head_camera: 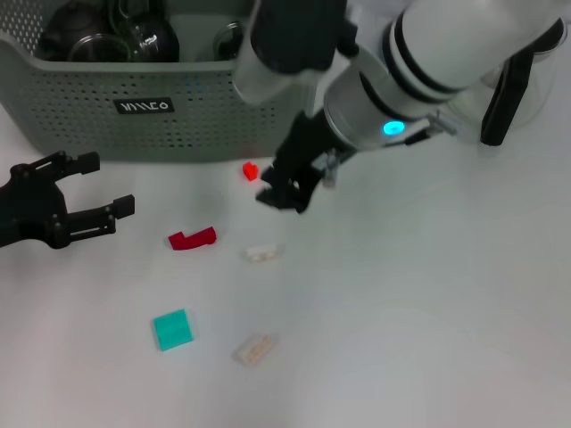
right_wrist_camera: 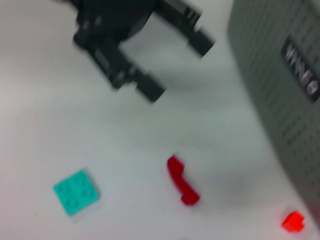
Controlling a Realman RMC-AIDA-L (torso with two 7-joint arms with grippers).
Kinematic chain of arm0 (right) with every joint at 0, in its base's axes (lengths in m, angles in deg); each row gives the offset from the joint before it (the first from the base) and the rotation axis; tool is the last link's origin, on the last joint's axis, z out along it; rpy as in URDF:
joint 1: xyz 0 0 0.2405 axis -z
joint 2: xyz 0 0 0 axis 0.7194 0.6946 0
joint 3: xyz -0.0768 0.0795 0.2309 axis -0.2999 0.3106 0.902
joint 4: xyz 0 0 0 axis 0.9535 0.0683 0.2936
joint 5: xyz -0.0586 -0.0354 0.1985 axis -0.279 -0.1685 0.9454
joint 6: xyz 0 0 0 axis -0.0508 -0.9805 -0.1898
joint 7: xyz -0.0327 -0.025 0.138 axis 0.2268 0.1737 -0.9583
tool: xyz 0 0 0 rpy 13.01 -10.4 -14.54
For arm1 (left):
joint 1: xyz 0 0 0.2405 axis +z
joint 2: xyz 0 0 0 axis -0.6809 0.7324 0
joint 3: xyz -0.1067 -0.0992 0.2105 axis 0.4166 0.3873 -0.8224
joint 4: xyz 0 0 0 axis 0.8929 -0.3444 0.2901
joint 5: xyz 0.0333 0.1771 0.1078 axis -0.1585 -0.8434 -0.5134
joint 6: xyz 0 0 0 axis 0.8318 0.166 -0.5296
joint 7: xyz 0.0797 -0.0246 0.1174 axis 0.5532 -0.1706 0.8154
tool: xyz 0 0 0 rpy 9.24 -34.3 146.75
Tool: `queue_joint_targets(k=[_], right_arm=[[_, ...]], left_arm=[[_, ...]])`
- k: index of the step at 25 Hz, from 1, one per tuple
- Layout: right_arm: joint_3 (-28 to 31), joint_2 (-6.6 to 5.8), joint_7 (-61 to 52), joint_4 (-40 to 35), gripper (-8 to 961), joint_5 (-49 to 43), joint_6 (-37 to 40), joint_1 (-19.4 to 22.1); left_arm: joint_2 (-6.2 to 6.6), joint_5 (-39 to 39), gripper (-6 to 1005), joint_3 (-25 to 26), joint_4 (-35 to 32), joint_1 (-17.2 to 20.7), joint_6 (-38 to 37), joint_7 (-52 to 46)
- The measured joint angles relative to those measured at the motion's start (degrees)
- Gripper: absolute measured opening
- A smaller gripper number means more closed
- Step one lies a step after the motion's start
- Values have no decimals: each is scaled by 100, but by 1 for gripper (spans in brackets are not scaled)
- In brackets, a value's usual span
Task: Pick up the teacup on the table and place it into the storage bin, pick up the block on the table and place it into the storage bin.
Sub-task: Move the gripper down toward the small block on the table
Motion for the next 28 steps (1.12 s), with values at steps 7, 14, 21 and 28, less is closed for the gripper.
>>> queue_joint_targets(k=[7,14,21,28], right_arm=[[-418,14,550,559,314,442,-405,17],[-1089,28,624,1097,502,731,-1222,-14],[-1503,64,642,1244,511,859,-1756,90],[-1583,67,915,1526,502,1297,-1952,90]], left_arm=[[-11,0,864,0,1,-30,-1,-20],[-33,-12,856,1,1,-27,-1,-21],[-45,-40,849,-13,1,-10,-2,-21],[-44,-44,841,-18,1,10,-28,-28]])
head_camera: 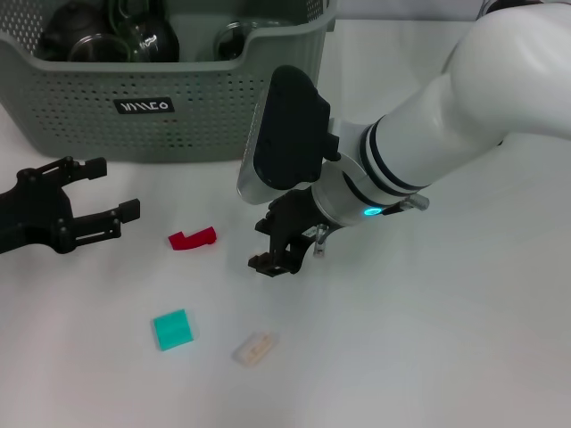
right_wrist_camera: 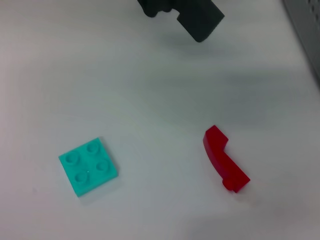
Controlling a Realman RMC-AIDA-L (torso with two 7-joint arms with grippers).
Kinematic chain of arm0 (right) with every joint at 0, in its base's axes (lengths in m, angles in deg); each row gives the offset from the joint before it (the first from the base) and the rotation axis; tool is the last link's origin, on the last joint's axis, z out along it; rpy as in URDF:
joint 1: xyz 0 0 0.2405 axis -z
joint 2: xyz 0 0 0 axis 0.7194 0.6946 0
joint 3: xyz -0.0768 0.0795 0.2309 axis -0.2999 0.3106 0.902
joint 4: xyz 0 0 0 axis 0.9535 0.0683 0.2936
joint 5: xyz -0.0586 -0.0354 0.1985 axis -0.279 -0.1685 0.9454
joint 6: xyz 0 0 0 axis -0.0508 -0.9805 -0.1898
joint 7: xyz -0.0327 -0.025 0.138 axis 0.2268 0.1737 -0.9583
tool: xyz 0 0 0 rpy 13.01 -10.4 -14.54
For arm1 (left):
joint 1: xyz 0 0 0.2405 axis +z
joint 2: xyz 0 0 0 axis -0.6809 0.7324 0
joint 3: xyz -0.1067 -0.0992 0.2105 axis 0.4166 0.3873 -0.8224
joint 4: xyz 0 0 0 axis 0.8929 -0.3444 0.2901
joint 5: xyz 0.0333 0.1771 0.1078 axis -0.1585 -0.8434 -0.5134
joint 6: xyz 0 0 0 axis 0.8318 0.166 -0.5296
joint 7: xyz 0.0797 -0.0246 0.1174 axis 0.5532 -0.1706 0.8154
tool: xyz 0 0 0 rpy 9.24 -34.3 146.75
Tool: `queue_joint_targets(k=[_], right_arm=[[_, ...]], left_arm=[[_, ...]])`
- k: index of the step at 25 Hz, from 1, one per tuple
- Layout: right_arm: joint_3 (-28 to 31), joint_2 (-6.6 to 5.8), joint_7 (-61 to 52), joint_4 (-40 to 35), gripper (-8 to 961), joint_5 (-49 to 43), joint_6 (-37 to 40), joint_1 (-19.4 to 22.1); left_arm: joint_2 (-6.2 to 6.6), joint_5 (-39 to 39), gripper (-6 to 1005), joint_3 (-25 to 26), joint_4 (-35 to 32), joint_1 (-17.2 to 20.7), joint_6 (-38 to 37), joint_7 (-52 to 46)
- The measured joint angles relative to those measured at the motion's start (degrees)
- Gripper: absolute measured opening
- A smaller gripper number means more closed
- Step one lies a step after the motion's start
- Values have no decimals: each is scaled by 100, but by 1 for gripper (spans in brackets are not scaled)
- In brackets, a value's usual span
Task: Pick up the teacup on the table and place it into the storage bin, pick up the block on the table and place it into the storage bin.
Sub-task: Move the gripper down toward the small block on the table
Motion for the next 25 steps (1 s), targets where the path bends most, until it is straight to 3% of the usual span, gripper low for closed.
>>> queue_joint_targets(k=[9,14,25], right_arm=[[-23,8,31,200,497,66,-161,9],[-26,9,80,270,342,151,-178,13],[-26,9,154,322,339,223,-200,13]], left_arm=[[0,0,835,-9,0,11,-8,-2],[0,0,833,-12,0,10,1,-2],[0,0,830,-20,0,-7,18,-2]])
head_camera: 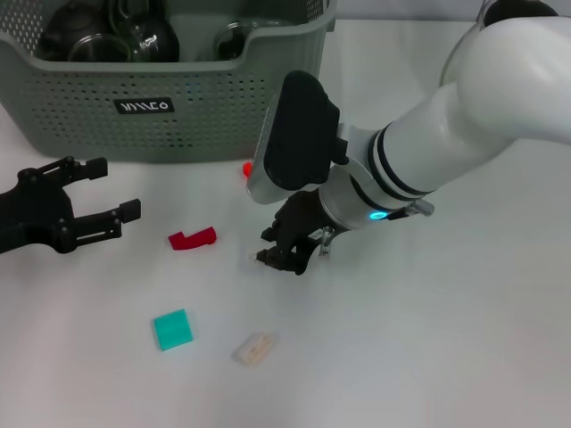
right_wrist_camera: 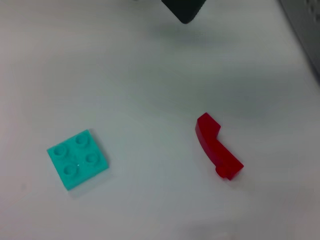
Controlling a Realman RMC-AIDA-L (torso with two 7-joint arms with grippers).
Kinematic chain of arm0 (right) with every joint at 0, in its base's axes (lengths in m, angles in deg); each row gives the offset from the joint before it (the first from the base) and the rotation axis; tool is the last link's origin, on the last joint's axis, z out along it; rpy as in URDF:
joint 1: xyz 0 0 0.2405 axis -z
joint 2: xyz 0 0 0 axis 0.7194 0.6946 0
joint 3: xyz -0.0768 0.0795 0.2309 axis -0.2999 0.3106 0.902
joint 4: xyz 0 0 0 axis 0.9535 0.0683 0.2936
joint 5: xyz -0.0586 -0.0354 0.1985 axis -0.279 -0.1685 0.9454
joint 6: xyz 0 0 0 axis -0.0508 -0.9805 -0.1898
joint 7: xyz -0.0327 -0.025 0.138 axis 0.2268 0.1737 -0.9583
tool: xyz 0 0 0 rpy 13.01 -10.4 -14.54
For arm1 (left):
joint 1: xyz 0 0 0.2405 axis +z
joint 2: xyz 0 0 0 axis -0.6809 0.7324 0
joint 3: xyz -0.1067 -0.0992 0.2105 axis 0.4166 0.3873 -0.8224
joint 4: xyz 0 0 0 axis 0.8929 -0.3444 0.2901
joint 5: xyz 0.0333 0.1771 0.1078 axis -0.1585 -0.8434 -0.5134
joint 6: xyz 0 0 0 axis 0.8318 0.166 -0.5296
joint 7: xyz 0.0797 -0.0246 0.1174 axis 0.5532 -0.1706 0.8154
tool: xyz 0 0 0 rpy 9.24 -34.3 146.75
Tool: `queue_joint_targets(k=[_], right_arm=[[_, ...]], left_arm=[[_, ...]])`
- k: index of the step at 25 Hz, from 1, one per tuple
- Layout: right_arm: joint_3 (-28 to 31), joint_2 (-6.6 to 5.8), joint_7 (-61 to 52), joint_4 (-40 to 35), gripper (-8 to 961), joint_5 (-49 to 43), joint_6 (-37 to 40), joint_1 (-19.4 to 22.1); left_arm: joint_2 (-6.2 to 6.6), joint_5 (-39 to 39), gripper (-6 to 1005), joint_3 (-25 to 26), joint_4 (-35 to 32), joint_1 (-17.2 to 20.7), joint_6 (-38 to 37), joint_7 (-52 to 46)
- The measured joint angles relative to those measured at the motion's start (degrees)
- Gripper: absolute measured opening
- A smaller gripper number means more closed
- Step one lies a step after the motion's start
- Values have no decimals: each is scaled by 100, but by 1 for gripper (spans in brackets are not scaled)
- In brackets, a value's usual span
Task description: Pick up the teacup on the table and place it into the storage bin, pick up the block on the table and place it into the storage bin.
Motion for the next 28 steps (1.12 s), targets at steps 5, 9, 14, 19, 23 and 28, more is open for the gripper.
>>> queue_joint_targets(k=[5,9,14,19,23,28], right_arm=[[6,-8,0,34,270,124,-34,-3],[53,-51,-14,-49,215,126,1,-3],[672,-126,-65,-556,186,-14,688,49],[2311,-125,-344,-2062,177,-408,2491,38],[3543,-129,-769,-3383,173,-637,3346,-422],[4759,-126,-823,-3618,179,-1160,3163,-1285]], left_arm=[[9,0,829,19,0,-10,5,0],[13,0,828,28,0,-17,6,0],[28,0,826,31,-28,8,-20,-19],[53,1,825,28,-119,24,-54,-150],[48,22,824,29,-135,3,-36,-158],[36,35,823,28,-129,-65,-43,-159]])
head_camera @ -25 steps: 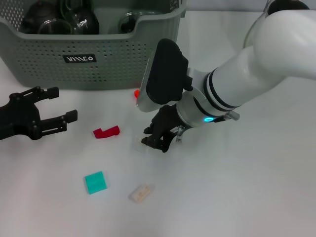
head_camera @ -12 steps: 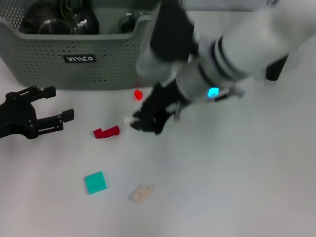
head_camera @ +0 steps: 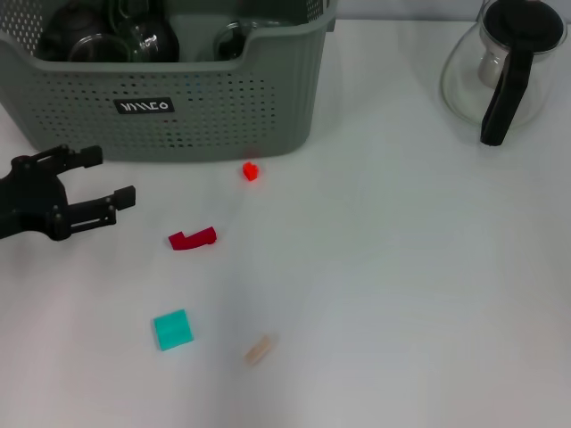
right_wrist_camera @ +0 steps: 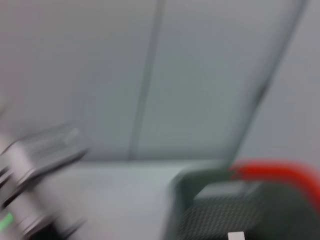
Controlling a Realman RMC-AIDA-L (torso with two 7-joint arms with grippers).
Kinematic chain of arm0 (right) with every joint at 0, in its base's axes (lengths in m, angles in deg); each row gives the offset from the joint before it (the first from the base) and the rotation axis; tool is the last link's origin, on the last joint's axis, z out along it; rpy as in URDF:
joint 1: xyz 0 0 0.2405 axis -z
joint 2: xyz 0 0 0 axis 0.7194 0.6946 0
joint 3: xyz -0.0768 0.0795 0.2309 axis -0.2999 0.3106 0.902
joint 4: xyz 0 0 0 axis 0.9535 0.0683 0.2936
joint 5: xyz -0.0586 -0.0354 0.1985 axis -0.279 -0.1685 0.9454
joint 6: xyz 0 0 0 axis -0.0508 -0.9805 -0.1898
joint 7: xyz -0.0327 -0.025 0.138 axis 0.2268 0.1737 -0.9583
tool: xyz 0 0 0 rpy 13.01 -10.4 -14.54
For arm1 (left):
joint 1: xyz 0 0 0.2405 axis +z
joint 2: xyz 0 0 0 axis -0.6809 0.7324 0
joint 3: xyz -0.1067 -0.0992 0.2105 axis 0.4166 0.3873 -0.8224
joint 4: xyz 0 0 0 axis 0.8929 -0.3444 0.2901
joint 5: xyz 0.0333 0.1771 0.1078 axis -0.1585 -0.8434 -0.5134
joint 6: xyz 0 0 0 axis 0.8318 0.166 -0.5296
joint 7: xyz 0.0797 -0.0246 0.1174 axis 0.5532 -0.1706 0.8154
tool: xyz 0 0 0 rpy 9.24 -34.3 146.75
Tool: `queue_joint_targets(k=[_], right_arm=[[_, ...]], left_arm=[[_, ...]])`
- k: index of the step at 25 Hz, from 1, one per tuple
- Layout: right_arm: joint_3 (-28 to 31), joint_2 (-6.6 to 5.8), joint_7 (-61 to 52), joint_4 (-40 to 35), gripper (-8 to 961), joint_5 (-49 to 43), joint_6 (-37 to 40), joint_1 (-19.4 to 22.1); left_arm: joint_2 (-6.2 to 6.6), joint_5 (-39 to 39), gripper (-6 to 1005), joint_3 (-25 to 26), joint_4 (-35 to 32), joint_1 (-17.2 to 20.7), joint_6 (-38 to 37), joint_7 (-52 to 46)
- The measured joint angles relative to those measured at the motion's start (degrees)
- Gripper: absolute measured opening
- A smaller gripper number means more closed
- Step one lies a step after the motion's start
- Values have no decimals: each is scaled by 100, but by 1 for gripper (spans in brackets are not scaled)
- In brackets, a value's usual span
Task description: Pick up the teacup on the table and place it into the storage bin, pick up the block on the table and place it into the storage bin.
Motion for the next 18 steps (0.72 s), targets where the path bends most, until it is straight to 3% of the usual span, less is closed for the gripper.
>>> queue_joint_targets(k=[6,12,15,18], right_arm=[[282,-8,343,797,190,-743,-678,-400],[271,-13,573,1300,200,-829,-950,-386],[270,-16,604,1259,321,-831,-856,-313],[260,-21,618,833,442,-688,-214,-119]], left_arm=[[-1,19,823,0,-1,-26,-26,-34],[-1,19,823,0,-3,-35,-16,-76],[-1,19,823,1,-3,-33,-18,-78],[-1,19,823,1,-3,-32,-15,-79]])
